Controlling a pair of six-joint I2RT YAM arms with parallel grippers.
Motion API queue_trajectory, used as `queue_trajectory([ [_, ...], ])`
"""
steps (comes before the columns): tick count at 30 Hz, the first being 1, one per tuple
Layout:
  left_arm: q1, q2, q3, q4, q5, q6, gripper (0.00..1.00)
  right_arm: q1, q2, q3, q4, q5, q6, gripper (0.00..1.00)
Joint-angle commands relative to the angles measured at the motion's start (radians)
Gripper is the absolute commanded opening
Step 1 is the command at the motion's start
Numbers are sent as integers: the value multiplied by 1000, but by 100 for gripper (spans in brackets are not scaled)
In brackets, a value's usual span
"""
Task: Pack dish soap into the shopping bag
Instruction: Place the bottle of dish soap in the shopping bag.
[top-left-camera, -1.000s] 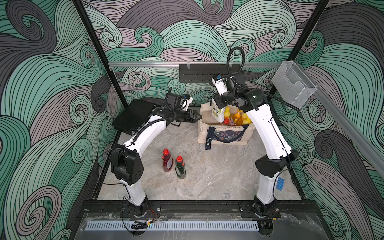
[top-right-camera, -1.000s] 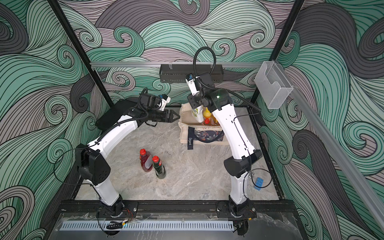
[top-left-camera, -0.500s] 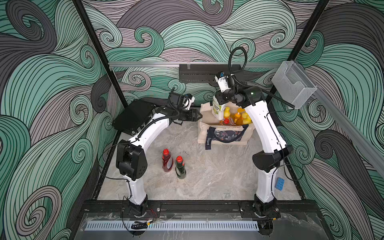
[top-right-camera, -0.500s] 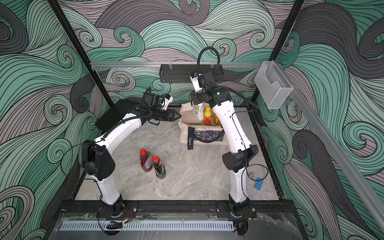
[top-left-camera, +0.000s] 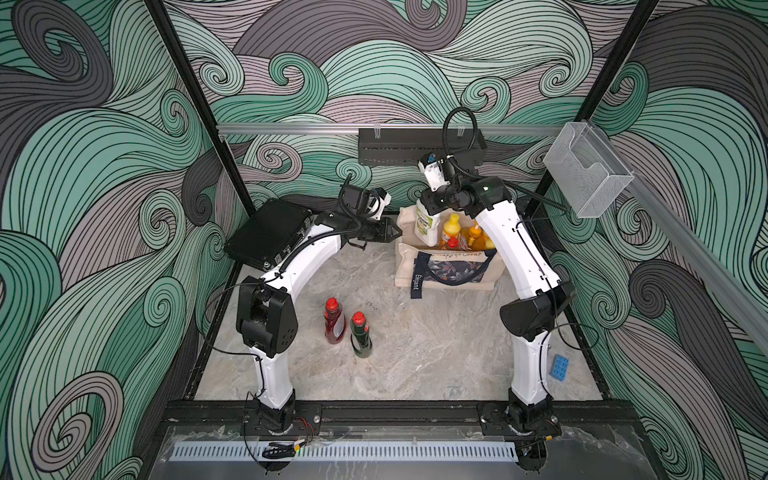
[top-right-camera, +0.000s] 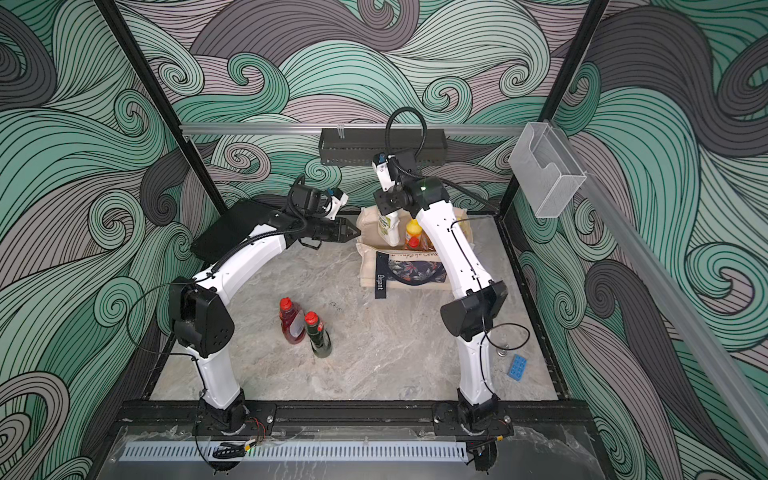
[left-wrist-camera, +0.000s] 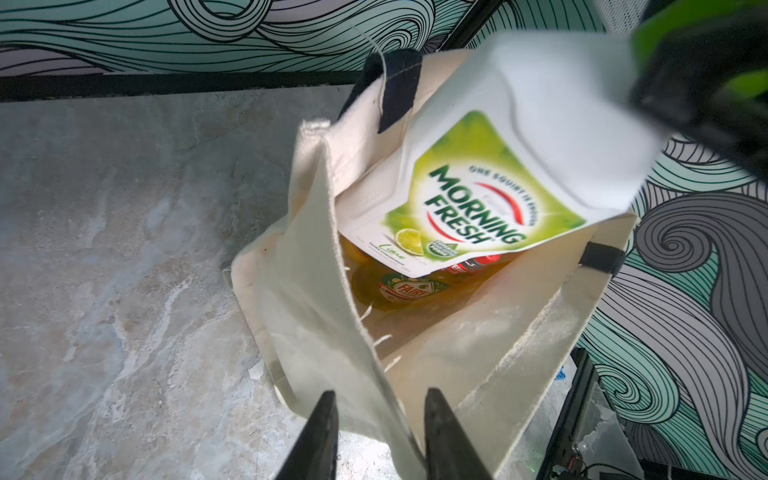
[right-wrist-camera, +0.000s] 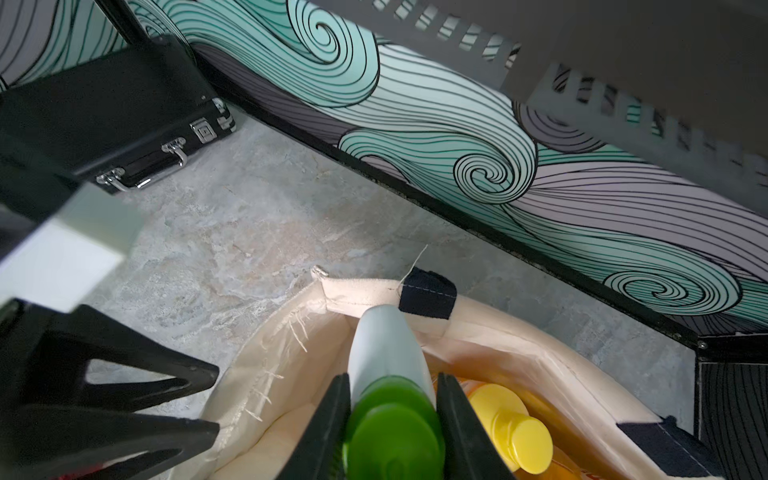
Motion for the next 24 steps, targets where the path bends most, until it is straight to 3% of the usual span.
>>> queue_trajectory([
  [1,-6,9,35,-16,15,10,29,-14,-92,-41,122,18,-15,0],
  [8,-6,14,38,-17,15,7,16,-41,-168,-211,201,22,-7,0],
  [24,-17,-1,49,-21,17,5,9,-69,-203,-371,287,17,-43,0],
])
